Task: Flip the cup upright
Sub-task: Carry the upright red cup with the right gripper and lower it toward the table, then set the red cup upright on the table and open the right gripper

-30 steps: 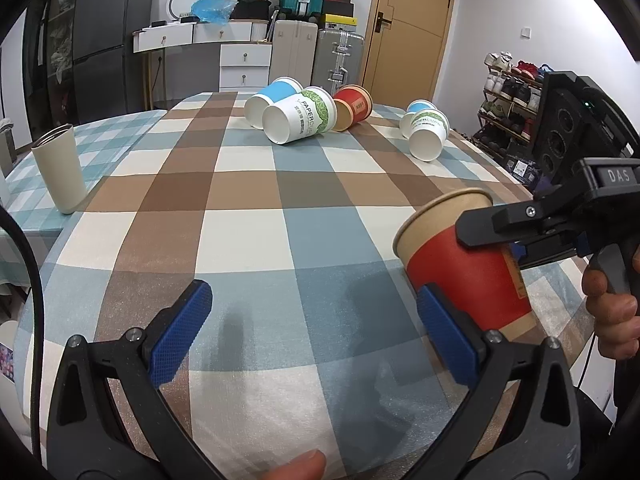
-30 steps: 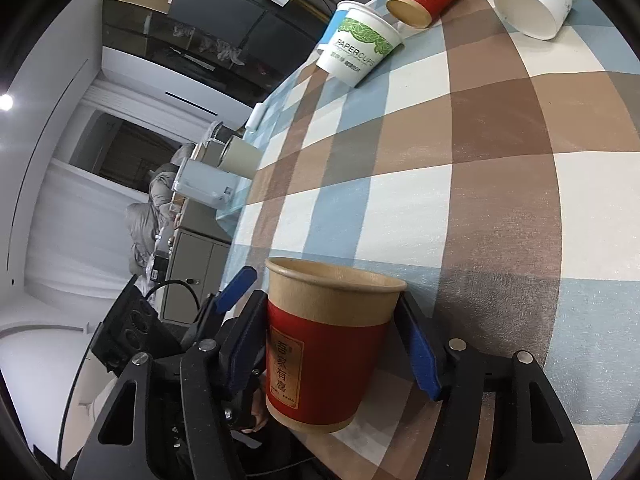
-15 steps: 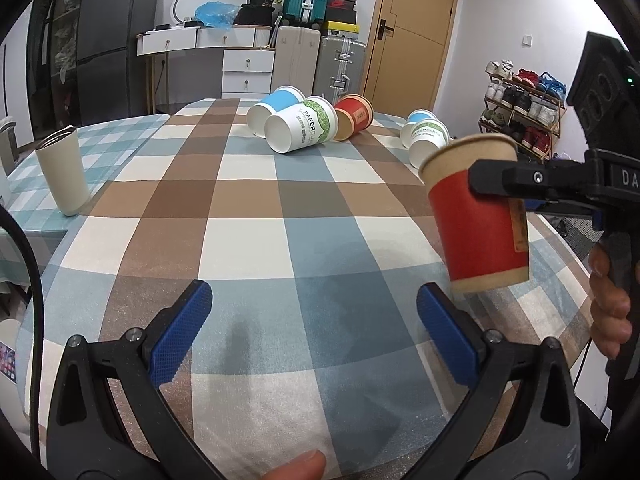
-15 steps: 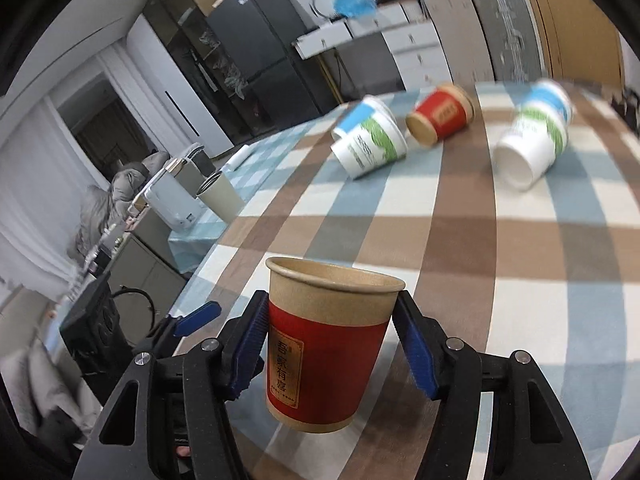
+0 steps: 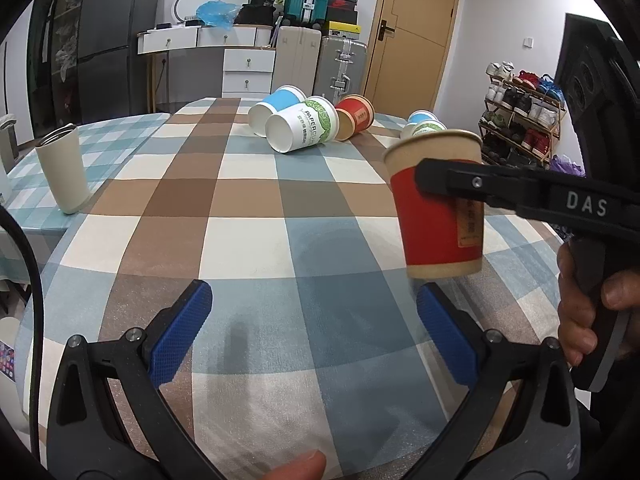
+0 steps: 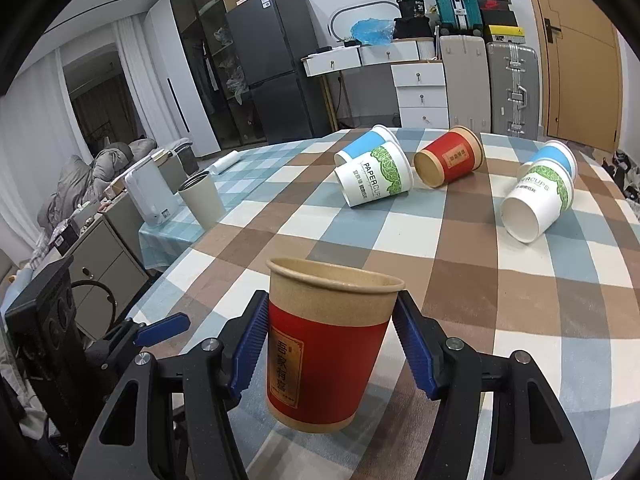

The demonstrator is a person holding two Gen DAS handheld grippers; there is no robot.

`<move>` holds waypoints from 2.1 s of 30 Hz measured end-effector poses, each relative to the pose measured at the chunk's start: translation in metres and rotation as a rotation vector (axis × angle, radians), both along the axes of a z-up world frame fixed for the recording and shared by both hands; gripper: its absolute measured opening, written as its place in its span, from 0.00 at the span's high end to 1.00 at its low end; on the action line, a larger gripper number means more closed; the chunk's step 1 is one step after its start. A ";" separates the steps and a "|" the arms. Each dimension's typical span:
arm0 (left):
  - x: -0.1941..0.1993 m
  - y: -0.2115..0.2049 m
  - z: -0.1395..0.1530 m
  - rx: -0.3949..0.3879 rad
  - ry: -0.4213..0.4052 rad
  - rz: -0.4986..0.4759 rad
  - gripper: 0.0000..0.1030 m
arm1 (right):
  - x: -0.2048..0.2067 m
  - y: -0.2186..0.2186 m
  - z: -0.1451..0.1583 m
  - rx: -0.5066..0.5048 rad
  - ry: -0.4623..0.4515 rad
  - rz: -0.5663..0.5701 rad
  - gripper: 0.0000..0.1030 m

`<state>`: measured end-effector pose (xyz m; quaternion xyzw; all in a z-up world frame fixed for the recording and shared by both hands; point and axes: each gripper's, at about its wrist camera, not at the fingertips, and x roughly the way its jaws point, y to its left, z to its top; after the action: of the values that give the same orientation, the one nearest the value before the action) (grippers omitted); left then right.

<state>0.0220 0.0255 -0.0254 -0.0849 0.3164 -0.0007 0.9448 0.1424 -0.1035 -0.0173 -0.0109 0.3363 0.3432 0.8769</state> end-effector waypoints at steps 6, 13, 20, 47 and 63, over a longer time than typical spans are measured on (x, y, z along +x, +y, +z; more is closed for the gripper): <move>0.000 0.000 0.000 -0.005 0.001 0.001 0.01 | 0.001 0.007 -0.004 -0.038 -0.038 -0.030 0.39; 0.000 0.000 0.000 -0.004 0.001 0.001 0.01 | 0.002 0.006 -0.009 -0.036 -0.026 -0.020 0.40; 0.000 0.000 -0.001 -0.007 0.001 0.001 0.01 | -0.015 0.000 -0.009 -0.034 -0.079 0.022 0.40; -0.010 -0.004 0.010 0.011 -0.085 0.000 0.01 | -0.071 -0.026 -0.022 -0.026 -0.233 0.129 0.26; -0.020 -0.009 0.017 0.036 -0.154 -0.009 0.01 | -0.082 -0.068 -0.013 0.058 -0.336 0.061 0.00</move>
<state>0.0017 0.0162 -0.0083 -0.0662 0.2434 -0.0060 0.9677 0.0600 -0.1720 -0.0299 -0.0530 0.1745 0.3726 0.9099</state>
